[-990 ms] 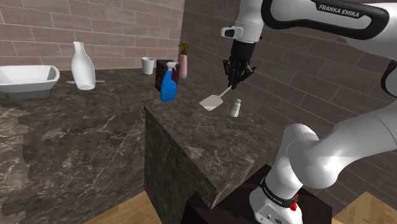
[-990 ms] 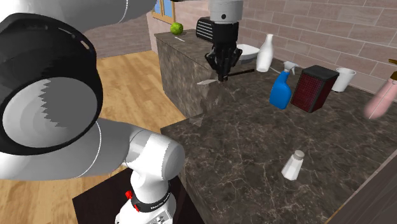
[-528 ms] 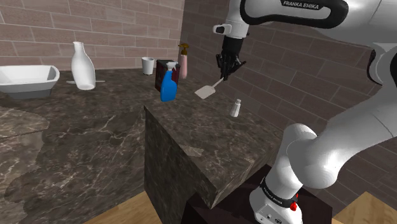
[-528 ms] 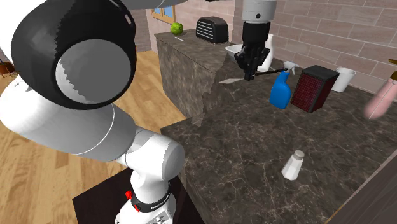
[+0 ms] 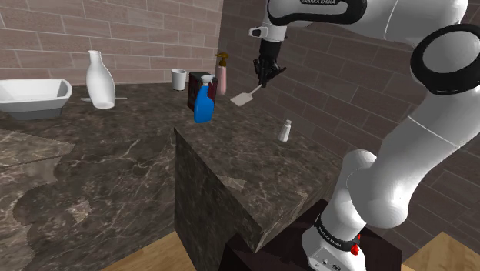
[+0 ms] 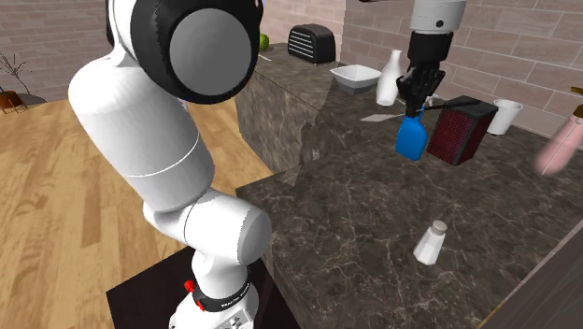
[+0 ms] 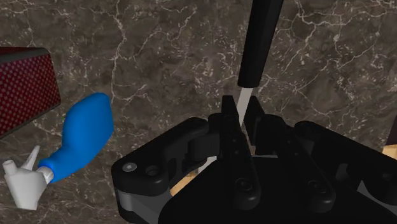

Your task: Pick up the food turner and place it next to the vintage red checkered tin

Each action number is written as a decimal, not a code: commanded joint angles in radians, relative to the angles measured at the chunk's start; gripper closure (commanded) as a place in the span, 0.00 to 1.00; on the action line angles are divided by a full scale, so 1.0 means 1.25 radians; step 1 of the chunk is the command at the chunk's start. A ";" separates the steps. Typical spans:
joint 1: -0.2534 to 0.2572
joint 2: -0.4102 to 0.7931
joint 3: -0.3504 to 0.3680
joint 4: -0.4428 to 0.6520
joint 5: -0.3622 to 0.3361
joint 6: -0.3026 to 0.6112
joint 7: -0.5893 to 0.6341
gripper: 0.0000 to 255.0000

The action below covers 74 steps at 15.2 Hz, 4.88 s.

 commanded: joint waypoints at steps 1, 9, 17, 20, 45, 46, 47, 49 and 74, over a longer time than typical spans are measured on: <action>-0.003 0.060 -0.029 0.053 0.027 0.004 -0.040 1.00; -0.111 0.387 -0.115 0.382 0.226 -0.052 -0.232 1.00; -0.158 0.466 -0.110 0.414 0.275 -0.017 -0.265 1.00; -0.149 0.458 -0.110 0.370 0.270 0.019 -0.263 1.00; -0.127 0.477 -0.094 0.121 0.288 0.280 -0.270 1.00; -0.127 0.481 -0.093 0.115 0.291 0.290 -0.271 1.00; -0.128 0.484 -0.092 0.108 0.293 0.299 -0.272 1.00; -0.129 0.492 -0.089 0.096 0.299 0.317 -0.275 1.00; -0.136 0.524 -0.075 0.055 0.323 0.385 -0.286 0.00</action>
